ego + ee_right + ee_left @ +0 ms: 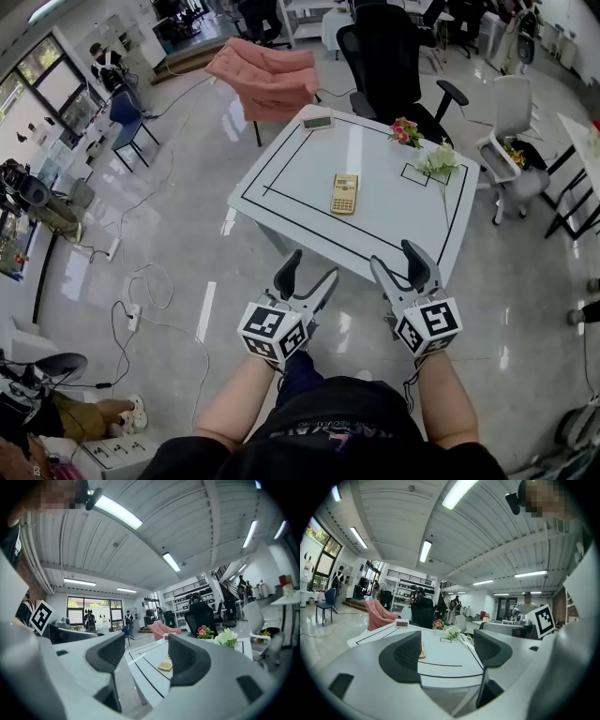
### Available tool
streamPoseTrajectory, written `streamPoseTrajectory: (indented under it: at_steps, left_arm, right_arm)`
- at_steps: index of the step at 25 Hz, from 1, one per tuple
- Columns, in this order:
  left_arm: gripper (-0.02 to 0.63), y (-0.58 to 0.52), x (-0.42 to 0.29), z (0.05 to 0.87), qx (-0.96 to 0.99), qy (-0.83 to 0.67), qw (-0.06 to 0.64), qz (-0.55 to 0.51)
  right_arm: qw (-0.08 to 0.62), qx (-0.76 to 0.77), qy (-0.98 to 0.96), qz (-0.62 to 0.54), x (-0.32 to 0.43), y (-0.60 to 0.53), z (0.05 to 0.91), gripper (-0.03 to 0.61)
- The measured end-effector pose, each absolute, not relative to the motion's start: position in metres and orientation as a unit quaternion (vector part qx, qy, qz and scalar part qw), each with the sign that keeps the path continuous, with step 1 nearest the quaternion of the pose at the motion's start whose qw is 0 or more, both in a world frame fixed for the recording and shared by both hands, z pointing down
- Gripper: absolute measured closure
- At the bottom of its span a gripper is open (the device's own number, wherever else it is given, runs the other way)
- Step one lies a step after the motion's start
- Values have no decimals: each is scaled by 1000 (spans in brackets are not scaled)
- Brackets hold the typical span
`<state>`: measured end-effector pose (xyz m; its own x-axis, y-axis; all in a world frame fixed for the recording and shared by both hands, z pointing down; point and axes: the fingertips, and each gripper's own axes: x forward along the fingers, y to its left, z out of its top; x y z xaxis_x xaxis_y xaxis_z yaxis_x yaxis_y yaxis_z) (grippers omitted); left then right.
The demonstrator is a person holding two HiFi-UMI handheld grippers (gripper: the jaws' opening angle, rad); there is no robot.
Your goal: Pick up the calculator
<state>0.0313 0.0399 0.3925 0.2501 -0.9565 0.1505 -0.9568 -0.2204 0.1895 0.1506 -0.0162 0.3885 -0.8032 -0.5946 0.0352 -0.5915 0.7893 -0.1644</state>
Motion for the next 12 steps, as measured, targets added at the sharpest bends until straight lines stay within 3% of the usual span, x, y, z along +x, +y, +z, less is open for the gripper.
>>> streamPoseTrajectory:
  at_steps: [12]
  left_arm:
    - [276,-53,-57,390,826,-545,143,10]
  right_arm:
    - [-12,-381,920,-85,65,-91,385,307]
